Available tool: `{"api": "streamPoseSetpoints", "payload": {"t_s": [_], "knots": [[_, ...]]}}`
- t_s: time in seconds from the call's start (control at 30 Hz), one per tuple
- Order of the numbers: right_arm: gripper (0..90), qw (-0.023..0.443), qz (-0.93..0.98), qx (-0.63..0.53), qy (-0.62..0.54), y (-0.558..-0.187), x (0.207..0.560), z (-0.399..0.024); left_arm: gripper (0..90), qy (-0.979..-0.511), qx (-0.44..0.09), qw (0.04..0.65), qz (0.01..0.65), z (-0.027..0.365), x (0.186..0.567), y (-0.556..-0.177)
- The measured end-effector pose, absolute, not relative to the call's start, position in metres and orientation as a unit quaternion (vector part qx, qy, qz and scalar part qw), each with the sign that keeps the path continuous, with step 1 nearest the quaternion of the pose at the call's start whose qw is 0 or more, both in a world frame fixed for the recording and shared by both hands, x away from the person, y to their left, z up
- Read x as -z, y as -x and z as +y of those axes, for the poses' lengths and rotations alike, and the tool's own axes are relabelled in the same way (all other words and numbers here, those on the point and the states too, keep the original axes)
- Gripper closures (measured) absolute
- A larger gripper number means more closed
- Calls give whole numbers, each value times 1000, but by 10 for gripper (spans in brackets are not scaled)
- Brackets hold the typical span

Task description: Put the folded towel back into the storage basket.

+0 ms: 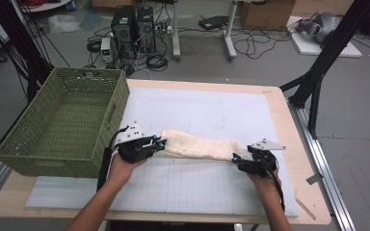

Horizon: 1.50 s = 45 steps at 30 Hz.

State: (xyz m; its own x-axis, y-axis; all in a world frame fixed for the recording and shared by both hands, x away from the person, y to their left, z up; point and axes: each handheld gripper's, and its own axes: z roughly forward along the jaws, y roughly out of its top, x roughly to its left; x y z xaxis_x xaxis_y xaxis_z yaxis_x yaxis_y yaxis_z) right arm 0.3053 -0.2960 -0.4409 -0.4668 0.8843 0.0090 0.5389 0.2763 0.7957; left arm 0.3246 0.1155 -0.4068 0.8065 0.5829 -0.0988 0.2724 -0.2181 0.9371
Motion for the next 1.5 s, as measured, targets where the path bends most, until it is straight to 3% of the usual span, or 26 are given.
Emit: {"api": "streamPoseSetpoints", "payload": {"t_s": [0.4, 0.5, 0.6, 1.5], "knots": [[529, 187, 794, -362, -452, -308, 449, -297, 803, -776, -141, 550, 275, 116, 412, -324], [706, 175, 793, -368, -453, -308, 448, -298, 804, -778, -142, 547, 274, 116, 412, -323], [780, 166, 801, -369, -441, -307, 447, -295, 804, -779, -144, 545, 275, 116, 412, -322], [808, 210, 745, -493, -397, -293, 416, -313, 810, -760, -152, 571, 270, 136, 403, -299]]}}
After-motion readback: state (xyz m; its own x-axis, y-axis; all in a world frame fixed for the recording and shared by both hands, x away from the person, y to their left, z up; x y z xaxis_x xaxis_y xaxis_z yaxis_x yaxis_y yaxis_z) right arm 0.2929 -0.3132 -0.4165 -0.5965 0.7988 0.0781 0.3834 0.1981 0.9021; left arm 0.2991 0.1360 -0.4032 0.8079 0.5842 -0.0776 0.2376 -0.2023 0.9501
